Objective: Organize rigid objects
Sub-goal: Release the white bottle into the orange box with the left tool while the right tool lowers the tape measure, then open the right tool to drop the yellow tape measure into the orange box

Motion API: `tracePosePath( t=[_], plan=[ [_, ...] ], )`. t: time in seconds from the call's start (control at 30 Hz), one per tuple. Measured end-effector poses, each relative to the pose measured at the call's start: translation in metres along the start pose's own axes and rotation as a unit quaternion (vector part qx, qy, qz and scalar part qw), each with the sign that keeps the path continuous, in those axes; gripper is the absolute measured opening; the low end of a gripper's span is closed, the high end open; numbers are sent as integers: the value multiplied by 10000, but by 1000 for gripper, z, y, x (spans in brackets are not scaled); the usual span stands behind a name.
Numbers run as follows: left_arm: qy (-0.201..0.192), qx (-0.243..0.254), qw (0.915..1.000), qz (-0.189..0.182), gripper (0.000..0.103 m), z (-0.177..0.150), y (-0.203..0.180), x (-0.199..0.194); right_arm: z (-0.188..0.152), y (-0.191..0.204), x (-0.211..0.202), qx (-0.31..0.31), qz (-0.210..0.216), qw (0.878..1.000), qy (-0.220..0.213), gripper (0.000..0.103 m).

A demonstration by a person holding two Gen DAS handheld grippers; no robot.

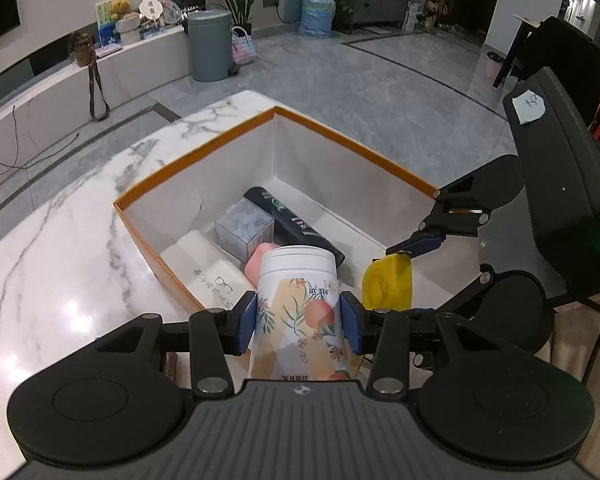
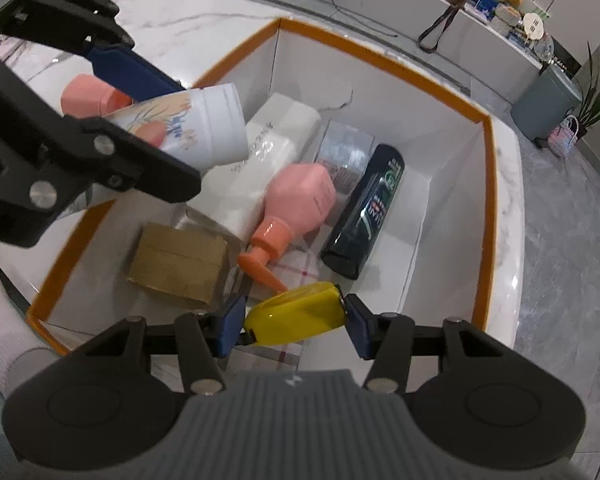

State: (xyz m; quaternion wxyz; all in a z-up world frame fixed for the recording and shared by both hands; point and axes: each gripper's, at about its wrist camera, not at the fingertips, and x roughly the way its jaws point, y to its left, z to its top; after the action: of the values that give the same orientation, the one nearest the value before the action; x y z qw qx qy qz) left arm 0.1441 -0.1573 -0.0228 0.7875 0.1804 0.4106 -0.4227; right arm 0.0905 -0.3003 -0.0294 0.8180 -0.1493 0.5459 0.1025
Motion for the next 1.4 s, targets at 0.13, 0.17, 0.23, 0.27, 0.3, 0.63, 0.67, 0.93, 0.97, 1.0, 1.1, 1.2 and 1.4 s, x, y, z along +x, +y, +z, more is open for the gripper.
tracePosePath(
  t=[0.13, 0.17, 0.23, 0.27, 0.3, 0.63, 0.67, 0.93, 0.97, 1.0, 1.1, 1.2, 1.4],
  plan=[
    [61, 14, 10000, -23, 50, -5, 3, 7, -4, -1, 8, 71, 80, 9999, 113, 54],
    [81, 11, 10000, -29, 50, -6, 4, 7, -5, -2, 10, 104, 107, 9998, 137, 54],
    [92, 5, 10000, -13, 50, -7, 5, 9, -7, -2, 14, 129, 135, 9997, 173, 54],
    [84, 9, 10000, -19, 50, -7, 5, 10, -7, -2, 16, 129, 131, 9997, 182, 54],
    [64, 12, 10000, -40, 43, -7, 4, 9, -7, -2, 16, 131, 128, 9997, 175, 54],
    [143, 66, 9999, -42, 19, -4, 1, 9, -11, -4, 15, 218, 143, 9996, 83, 55],
    [160, 64, 9998, -36, 19, -5, 1, 9, -11, -4, 14, 214, 142, 9996, 74, 55],
    [78, -93, 9999, 29, 19, -7, 9, 3, -9, -4, 4, 229, 41, 9996, -130, 63],
    [57, -120, 9999, 45, 19, -8, 10, 2, -9, -3, 2, 226, 47, 9996, -159, 63],
    [37, -161, 9998, 61, 19, -8, 12, 0, -8, -3, 1, 225, 73, 9996, -178, 63],
    [57, -270, 9996, 106, 19, -10, 17, -2, -6, 1, -3, 187, 160, 9994, -231, 64],
    [3, -343, 9994, 86, 19, -13, 19, -6, -3, 6, -7, 113, 272, 9991, -321, 64],
    [-162, -513, 9984, 155, 20, -15, 19, -15, 5, 20, -17, 9, 619, 9966, -542, 64]
  ],
)
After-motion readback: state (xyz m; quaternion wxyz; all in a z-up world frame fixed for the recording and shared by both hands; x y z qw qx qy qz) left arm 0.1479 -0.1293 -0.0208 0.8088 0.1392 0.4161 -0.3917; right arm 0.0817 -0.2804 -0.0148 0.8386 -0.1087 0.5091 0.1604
